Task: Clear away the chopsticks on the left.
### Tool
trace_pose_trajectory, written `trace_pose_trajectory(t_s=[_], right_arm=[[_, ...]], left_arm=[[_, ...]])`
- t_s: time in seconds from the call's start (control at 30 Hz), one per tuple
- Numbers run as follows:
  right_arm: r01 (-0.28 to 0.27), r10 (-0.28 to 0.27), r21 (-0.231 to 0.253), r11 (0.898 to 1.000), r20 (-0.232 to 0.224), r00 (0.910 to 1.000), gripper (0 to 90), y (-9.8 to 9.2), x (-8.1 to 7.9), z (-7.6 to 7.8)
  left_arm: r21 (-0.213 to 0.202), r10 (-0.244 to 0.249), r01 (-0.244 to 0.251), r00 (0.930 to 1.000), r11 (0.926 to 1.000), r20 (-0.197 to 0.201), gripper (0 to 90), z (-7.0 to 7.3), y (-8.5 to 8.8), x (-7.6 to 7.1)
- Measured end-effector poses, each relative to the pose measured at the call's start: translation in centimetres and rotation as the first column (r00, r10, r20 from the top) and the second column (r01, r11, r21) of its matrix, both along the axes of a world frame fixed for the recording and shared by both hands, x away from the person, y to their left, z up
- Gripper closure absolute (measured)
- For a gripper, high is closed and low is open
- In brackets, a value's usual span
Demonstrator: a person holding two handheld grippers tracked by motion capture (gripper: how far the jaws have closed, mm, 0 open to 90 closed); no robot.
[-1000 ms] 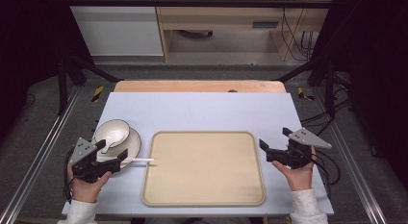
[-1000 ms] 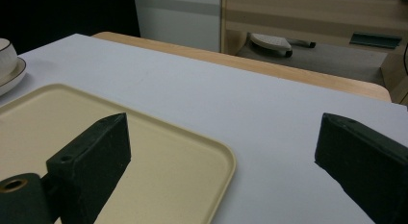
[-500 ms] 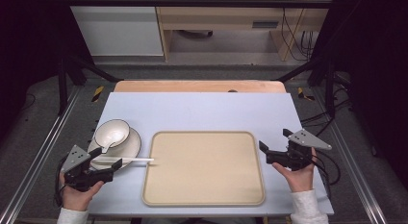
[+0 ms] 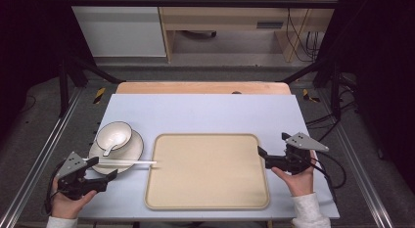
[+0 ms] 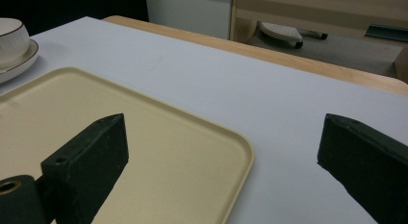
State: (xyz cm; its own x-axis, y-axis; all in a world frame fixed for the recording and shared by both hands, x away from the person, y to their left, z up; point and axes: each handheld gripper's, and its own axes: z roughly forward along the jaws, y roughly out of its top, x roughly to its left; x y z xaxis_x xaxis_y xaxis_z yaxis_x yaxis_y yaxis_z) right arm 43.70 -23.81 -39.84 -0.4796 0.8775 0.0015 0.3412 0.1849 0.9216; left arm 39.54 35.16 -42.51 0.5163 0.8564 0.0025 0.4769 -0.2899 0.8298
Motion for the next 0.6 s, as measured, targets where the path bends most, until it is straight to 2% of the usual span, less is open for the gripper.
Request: trace_pose_trajectory(t_s=[0.13, 0.17, 0.2, 0.6], right_arm=[[0.0, 0.0, -0.003, 1.0, -0.006, 1.0, 4.1, 0.1, 0.0, -0.1], [0.0, 0.0, -0.003, 1.0, -0.007, 1.0, 4.1, 0.1, 0.0, -0.1], [-0.003, 0.003, -0.007, 1.0, -0.007, 1.0, 4.2, 0.1, 0.1, -0.1], [-0.011, 0.011, -0.015, 1.0, -0.023, 0.9997, 4.3, 0.5, 0.3, -0.5]], left_arm=[[0.041, 0.02, -0.018, 0.9995, 0.999, -0.027, 18.1, -0.7, 0.3, 0.4], [0.041, 0.02, -0.018, 0.9995, 0.999, -0.027, 19.6, -0.7, 0.3, 0.4], [0.069, 0.021, -0.019, 0.9995, 0.9975, -0.022, 21.8, -1.1, 0.3, 0.8], [0.129, 0.037, -0.036, 0.9993, 0.991, -0.008, 36.8, -2.5, 0.5, 2.5]])
